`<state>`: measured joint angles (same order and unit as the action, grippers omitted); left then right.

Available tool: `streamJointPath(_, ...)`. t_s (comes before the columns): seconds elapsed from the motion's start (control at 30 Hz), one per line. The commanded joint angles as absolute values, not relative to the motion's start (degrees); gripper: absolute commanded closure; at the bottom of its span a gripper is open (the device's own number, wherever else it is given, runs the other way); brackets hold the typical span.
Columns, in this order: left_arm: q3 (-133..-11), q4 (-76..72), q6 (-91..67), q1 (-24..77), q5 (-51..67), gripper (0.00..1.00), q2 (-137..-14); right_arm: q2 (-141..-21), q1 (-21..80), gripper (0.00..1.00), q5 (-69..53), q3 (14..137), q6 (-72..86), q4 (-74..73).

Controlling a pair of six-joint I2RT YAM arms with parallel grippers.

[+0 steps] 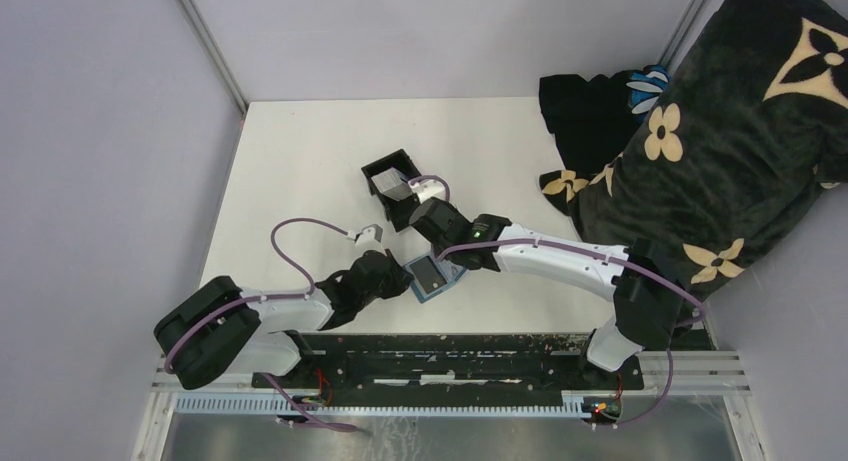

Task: Put the credit cards into the card holder
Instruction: Adjust the card holder at the center of the board.

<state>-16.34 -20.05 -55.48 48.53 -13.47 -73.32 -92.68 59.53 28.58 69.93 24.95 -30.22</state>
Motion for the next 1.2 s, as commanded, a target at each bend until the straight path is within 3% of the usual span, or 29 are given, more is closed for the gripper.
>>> streamJointPath(0.0,-18.3,-22.6,-56.9,48.9,-15.2,0.87,-73.8,-89.6,59.0,0.99,30.2,70.0,24.1,-30.0)
streamJointPath(1.17,-18.2,-22.2,-56.7,49.0,-15.9,0.87,-74.4,-88.3,56.5,0.99,26.5,65.9,25.3,-27.7)
